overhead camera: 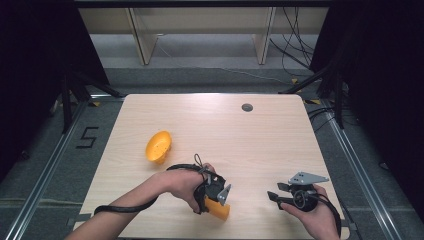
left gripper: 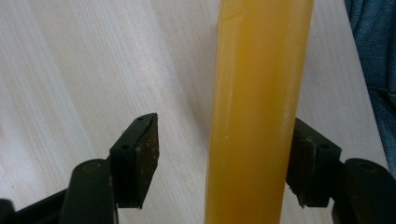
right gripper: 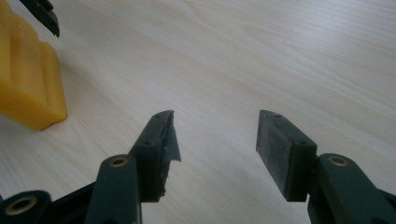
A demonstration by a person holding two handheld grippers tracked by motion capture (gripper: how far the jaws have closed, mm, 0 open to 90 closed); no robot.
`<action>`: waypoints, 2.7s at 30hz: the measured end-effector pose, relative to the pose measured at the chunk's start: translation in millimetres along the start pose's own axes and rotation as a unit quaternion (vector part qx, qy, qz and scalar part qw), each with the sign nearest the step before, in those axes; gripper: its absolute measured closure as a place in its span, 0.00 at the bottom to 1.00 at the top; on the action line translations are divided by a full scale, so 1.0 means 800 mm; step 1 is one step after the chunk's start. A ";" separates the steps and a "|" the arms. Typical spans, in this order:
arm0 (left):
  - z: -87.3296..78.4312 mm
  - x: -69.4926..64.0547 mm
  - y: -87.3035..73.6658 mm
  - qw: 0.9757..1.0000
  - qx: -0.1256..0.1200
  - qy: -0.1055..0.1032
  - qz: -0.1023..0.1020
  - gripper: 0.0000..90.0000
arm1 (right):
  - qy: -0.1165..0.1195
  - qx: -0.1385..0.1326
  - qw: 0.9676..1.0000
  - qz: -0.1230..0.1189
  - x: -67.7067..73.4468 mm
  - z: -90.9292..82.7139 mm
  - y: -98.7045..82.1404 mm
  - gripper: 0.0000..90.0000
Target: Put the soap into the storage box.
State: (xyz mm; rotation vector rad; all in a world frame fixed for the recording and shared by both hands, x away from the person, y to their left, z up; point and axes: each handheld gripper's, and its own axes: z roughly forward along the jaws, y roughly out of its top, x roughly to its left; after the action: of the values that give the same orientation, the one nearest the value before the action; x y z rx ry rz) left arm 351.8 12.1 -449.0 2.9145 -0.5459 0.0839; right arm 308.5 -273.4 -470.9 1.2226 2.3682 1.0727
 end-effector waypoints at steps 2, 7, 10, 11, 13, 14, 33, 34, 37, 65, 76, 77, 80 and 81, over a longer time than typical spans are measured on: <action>0.003 -0.001 0.002 1.000 -0.001 -0.005 0.000 0.41 | 0.004 -0.001 1.000 0.002 0.000 0.001 0.000 0.52; 0.010 -0.001 0.005 1.000 0.009 -0.020 0.005 0.47 | 0.003 0.005 1.000 0.009 0.001 0.000 0.000 0.52; 0.014 0.001 0.005 0.999 0.017 -0.029 0.007 0.52 | 0.003 0.006 1.000 0.009 0.001 0.000 0.000 0.52; 0.016 0.001 0.005 0.999 0.018 -0.034 0.009 0.53 | 0.003 0.006 1.000 0.009 0.001 0.000 0.000 0.52; 0.017 0.001 0.006 0.999 0.018 -0.039 0.007 0.57 | 0.003 0.006 1.000 0.009 0.001 0.000 0.000 0.52; 0.016 0.001 0.006 0.999 0.020 -0.048 0.010 0.64 | 0.003 0.004 1.000 0.009 0.001 0.000 0.000 0.52; 0.004 -0.010 -0.008 0.989 -0.001 -0.020 -0.150 0.67 | 0.002 0.007 1.000 0.012 0.001 0.000 0.000 0.52; 0.004 -0.010 -0.011 0.981 -0.018 -0.015 -0.192 0.67 | 0.002 0.005 1.000 0.009 0.001 0.000 0.000 0.52; -0.002 -0.011 -0.017 0.962 -0.013 0.010 -0.273 0.67 | 0.002 0.005 1.000 0.009 0.001 0.000 0.000 0.52; -0.048 -0.016 -0.069 0.793 -0.040 0.049 -0.606 0.67 | 0.003 0.002 1.000 0.016 0.001 -0.001 0.000 0.52; -0.062 -0.011 -0.102 0.754 -0.060 0.061 -0.651 0.67 | -0.001 -0.001 1.000 0.017 0.001 -0.001 0.000 0.52; -0.063 -0.011 -0.104 0.751 -0.061 0.064 -0.655 0.67 | 0.000 -0.001 1.000 0.017 0.002 -0.001 0.000 0.52; -0.067 -0.009 -0.110 0.750 -0.058 0.069 -0.656 0.67 | -0.001 -0.002 1.000 0.017 0.002 -0.002 0.001 0.52; -0.067 -0.008 -0.111 0.750 -0.057 0.068 -0.656 0.67 | -0.001 -0.002 1.000 0.018 0.002 -0.002 0.001 0.52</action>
State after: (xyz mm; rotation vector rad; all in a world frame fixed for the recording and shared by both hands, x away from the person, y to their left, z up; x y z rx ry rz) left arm 376.8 106.1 -410.9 2.4303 1.4592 0.0562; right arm 307.2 -273.0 -469.5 1.2689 2.3507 1.0848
